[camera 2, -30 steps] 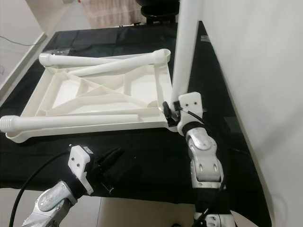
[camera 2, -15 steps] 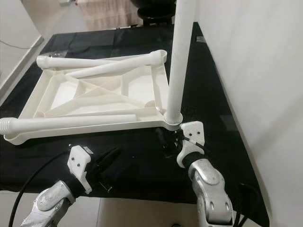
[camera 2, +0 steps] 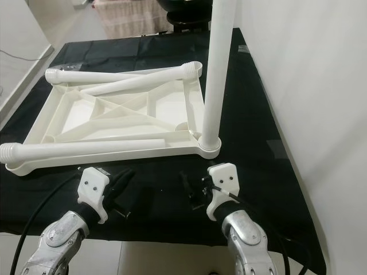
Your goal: Building children table
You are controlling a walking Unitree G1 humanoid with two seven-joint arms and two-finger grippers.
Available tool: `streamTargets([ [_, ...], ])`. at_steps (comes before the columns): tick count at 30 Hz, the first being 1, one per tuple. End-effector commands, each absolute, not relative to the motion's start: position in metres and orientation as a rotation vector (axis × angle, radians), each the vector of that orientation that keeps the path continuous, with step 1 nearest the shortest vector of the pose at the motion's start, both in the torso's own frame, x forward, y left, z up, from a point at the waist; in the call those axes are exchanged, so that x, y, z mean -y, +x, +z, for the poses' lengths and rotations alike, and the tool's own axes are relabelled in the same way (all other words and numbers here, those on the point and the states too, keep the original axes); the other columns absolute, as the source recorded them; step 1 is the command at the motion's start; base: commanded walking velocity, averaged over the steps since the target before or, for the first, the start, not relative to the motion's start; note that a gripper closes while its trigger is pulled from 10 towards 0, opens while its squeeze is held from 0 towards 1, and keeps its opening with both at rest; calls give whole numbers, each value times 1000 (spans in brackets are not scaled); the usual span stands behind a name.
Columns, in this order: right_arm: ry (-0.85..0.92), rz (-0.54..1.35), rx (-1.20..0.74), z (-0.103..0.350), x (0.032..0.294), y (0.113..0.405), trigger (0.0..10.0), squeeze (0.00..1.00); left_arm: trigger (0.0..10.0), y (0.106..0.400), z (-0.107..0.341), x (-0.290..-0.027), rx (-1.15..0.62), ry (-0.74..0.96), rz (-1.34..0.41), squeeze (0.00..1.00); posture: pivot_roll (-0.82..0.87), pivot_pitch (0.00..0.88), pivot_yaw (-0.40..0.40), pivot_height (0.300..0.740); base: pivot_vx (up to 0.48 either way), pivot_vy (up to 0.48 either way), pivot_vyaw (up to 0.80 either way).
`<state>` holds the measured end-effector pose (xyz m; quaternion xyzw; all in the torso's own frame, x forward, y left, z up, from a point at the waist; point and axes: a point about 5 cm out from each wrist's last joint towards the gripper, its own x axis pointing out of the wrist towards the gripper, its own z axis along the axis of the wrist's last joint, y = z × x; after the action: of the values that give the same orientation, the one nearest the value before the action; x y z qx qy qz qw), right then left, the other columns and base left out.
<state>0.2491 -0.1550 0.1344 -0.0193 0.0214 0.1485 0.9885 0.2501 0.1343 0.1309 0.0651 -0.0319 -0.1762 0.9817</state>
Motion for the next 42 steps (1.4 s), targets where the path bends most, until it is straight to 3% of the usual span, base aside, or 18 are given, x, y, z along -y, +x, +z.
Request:
streamTargets([
  [1, -30, 294, -62, 128, 154, 249, 10000, 0, 10000, 250, 123, -143, 21, 105, -299, 0, 6, 137, 96, 740, 0, 0, 0],
  [33, -33, 271, -13, 126, 157, 275, 10000, 0, 10000, 274, 122, -136, 56, 209, -277, 0, -16, 93, 92, 740, 0, 431, 0],
  [42, -33, 264, -7, 126, 157, 279, 10000, 0, 10000, 283, 124, -139, 41, 177, -243, 0, -18, 88, 95, 740, 0, 0, 0],
])
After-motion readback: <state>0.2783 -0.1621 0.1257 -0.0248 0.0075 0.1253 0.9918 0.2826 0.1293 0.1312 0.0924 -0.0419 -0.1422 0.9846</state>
